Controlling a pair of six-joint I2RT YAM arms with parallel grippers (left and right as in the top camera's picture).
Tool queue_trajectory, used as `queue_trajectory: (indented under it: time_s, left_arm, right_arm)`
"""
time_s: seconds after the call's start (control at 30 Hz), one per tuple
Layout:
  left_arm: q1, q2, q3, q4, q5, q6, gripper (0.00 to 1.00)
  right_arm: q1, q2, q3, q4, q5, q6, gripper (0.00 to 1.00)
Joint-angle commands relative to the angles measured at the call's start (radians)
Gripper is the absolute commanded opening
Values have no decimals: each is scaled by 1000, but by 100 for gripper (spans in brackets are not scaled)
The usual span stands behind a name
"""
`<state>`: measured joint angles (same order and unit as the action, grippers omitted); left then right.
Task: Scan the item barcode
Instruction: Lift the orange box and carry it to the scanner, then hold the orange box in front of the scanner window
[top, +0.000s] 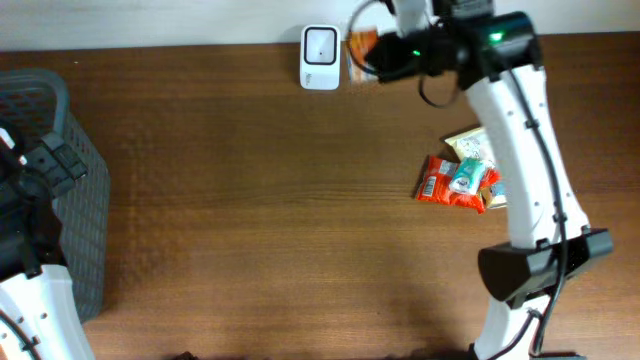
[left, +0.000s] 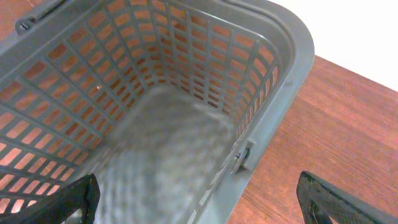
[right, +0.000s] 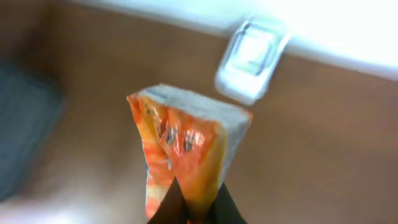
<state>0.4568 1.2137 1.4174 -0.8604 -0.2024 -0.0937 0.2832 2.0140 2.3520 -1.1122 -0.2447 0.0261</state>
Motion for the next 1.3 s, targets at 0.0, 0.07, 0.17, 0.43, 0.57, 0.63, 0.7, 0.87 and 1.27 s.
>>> queue_trajectory:
  time_s: [0.0,0.07,0.17,0.43,0.57,0.63,0.7,0.87,1.27]
  left_arm:
    - [5,-2,4,2,-4,13,99]
    - [5,-2,4,2,-4,13,99]
    - [5,-2,4,2,-4,13,99]
    - [5,-2,4,2,-4,13,99]
    - [5,-2,4,2,-4,13,99]
    - [5,-2,4,2,-4,13,99]
    - [5,-2,4,2,-4,13,99]
    - [5,-2,4,2,-4,13,99]
    - [5,-2,4,2,-4,13,99]
  right_arm:
    - [108,57,14,129,515,-101,4]
    - [153,132,14,257,651,-187,4]
    - [171,240,14,447,702,-330,5]
    - [166,482,14,784,701,-765,4]
    - [166,543,14,838,694,-808,4]
    - [163,566,14,847,694,-826,4]
    - [160,584,14,847,694,-882,4]
    - [160,615,14,860,694,-1016,4]
    - [163,619,14,879,702,-1043,4]
